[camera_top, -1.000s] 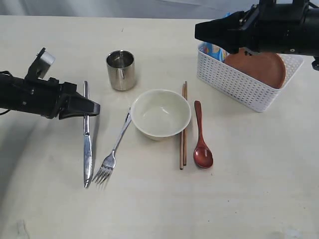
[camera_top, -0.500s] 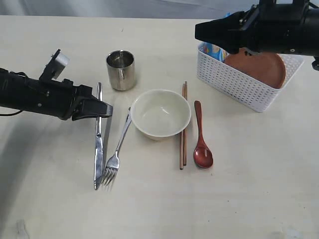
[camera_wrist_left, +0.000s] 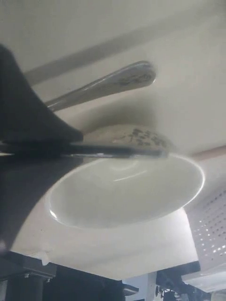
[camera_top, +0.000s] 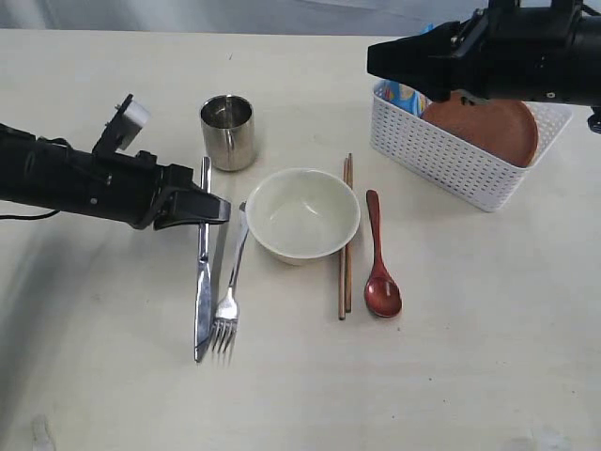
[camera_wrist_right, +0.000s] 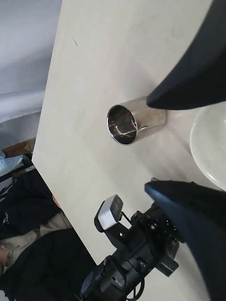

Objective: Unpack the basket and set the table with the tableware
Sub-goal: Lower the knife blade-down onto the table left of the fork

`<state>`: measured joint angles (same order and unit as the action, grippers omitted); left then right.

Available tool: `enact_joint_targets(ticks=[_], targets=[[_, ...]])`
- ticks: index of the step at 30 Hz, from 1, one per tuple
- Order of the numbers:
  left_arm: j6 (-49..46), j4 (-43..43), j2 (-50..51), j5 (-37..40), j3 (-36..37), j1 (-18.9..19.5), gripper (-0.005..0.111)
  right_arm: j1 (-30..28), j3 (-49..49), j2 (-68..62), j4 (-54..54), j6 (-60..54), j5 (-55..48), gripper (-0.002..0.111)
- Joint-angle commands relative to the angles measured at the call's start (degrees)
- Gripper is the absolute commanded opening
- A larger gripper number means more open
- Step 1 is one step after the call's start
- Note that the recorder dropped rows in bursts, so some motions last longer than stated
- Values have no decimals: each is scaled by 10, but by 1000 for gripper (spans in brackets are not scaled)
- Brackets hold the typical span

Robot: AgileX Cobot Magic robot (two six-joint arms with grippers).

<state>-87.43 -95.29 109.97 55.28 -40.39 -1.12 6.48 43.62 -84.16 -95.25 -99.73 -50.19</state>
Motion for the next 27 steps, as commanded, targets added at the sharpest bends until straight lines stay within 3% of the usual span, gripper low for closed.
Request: enact_joint_targets(ticks=[1,9,18,27], targets=[[-6,-15,0,2,-2,-3,0,-5,2,3,-2,0,0,46],[-8,-11,0,6,-2,-3,0,-5,2,3,-2,0,0,46],[74,106,0,5,-34,14,0,-5,2,3,-2,2,0,46],[109,144,0,-12,-61,15,0,-5,2,3,-2,2,0,46]])
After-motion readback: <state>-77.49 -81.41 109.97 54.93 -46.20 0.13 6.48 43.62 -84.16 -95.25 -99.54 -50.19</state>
